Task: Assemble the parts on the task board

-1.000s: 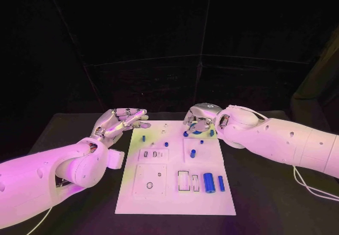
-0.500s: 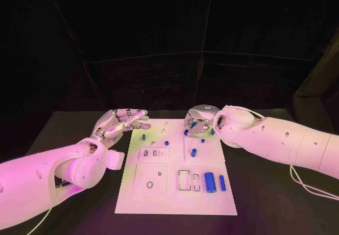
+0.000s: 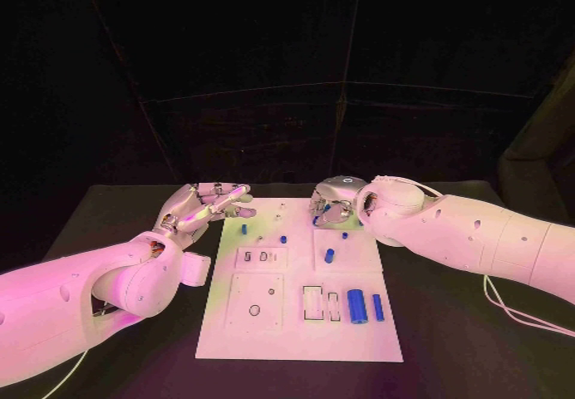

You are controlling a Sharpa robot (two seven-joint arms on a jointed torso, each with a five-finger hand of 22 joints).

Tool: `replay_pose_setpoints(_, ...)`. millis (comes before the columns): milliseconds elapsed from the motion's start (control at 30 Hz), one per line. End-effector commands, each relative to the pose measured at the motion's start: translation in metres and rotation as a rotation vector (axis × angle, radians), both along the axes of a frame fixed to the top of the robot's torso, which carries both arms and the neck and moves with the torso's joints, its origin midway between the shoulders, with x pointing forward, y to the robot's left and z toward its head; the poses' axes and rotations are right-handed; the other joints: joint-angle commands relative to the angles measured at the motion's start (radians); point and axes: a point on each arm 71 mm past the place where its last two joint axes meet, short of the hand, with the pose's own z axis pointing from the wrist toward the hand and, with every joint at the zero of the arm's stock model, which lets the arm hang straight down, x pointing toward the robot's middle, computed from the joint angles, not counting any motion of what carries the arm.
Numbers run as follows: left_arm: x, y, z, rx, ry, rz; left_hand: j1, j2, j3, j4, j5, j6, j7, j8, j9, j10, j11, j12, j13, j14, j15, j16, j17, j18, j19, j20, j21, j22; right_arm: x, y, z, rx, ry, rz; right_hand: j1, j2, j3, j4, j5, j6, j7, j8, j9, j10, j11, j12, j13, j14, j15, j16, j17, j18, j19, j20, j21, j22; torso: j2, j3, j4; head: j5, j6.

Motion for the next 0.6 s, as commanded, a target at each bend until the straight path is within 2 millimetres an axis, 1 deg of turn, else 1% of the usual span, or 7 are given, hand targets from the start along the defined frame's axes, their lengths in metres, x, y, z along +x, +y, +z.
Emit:
replay_pose_setpoints(33,0.0000,-0.0003,0.0014,0.001,-0.005,-0.008,-0.003,0.011,0.001,-0.005,0.004,-0.002,0.008,-0.006,-0.001,0.004,0.005,-0.005,-0.002,0.004,-0.001,-0.004,0.002,0.014,0.008,-0.002,-0.005,-0.002,0.0011,0.0010,-0.0005,-0.018,0.014,0.009,-0.003,0.006,0.014,0.001,-0.005,0.007,0.001,0.000,0.001,0.010,0.000,0.003,-0.002,0.029,0.010,0.010,0.007,-0.008,0.003,0.004,0.012,0.011,0.001,0.0011,0.0009,0.000,-0.003)
replay_pose_setpoints(133,0.0000,0.0003,0.0015,0.002,-0.004,-0.007,-0.002,0.012,0.002,-0.005,0.004,-0.002,0.008,-0.007,-0.001,0.004,0.005,-0.005,-0.002,0.005,-0.001,-0.004,0.002,0.014,0.008,-0.002,-0.006,-0.002,0.0016,0.0008,-0.0010,-0.020,0.016,0.008,-0.003,0.006,0.018,0.001,-0.005,0.010,0.001,0.001,0.001,0.011,0.001,0.003,-0.002,0.028,0.010,0.012,0.008,-0.008,0.002,0.004,0.014,0.013,0.003,0.0011,0.0020,-0.001,-0.002)
replay_pose_setpoints(200,0.0002,0.0005,0.0014,0.002,-0.004,-0.007,-0.002,0.012,0.002,-0.005,0.004,-0.002,0.008,-0.007,-0.001,0.004,0.005,-0.005,-0.002,0.005,-0.001,-0.004,0.002,0.014,0.008,-0.002,-0.006,-0.002,0.0020,0.0008,-0.0013,-0.021,0.017,0.008,-0.003,0.006,0.018,0.001,-0.005,0.010,0.001,0.001,0.001,0.011,0.001,0.003,-0.002,0.028,0.010,0.012,0.008,-0.008,0.002,0.004,0.014,0.013,0.004,0.0013,0.0018,-0.001,-0.006)
replay_pose_setpoints(233,0.0002,0.0006,0.0014,0.003,-0.004,-0.007,-0.002,0.012,0.002,-0.005,0.004,-0.002,0.008,-0.007,-0.001,0.004,0.005,-0.005,-0.002,0.005,-0.001,-0.004,0.002,0.014,0.008,-0.002,-0.006,-0.002,0.0021,0.0008,-0.0014,-0.021,0.018,0.007,-0.003,0.006,0.018,0.001,-0.005,0.010,0.001,0.001,0.001,0.011,0.001,0.003,-0.002,0.028,0.010,0.012,0.008,-0.008,0.002,0.004,0.014,0.013,0.005,0.0014,0.0022,-0.001,-0.005)
replay_pose_setpoints(300,0.0004,0.0010,0.0013,0.003,-0.003,-0.006,-0.002,0.012,0.002,-0.005,0.004,-0.002,0.008,-0.007,-0.001,0.004,0.005,-0.005,-0.002,0.005,-0.001,-0.004,0.002,0.014,0.008,-0.002,-0.006,-0.002,0.0023,0.0005,-0.0017,-0.023,0.020,0.007,-0.006,0.001,0.027,0.001,-0.007,0.014,0.002,0.001,0.001,0.012,0.002,0.002,-0.002,0.027,0.011,0.016,0.009,-0.008,-0.001,0.005,0.019,0.017,0.005,0.0014,0.0021,-0.001,-0.005)
replay_pose_setpoints(433,0.0008,0.0017,0.0012,0.004,-0.003,-0.005,-0.002,0.013,0.003,-0.006,0.004,-0.002,0.008,-0.007,-0.001,0.004,0.005,-0.006,-0.002,0.005,-0.001,-0.005,0.003,0.014,0.009,-0.002,-0.006,-0.002,0.0028,-0.0003,-0.0023,-0.027,0.025,0.004,-0.007,0.001,0.030,0.001,-0.007,0.015,0.003,0.001,0.001,0.013,0.002,0.003,-0.002,0.026,0.011,0.017,0.010,-0.008,-0.001,0.005,0.020,0.018,0.004,0.0016,0.0023,-0.001,-0.008)
replay_pose_setpoints(600,0.0011,0.0022,0.0010,0.005,-0.001,-0.005,-0.002,0.013,0.003,-0.006,0.004,-0.002,0.008,-0.008,-0.001,0.004,0.005,-0.007,-0.002,0.005,-0.001,-0.005,0.003,0.014,0.009,-0.002,-0.006,-0.002,0.0033,-0.0009,-0.0029,-0.031,0.029,0.003,-0.009,0.000,0.047,0.001,-0.008,0.029,0.006,0.004,0.003,0.018,0.003,0.003,-0.001,0.025,0.012,0.026,0.017,-0.009,-0.003,0.007,0.029,0.027,0.006,0.0023,0.0029,-0.001,-0.007)
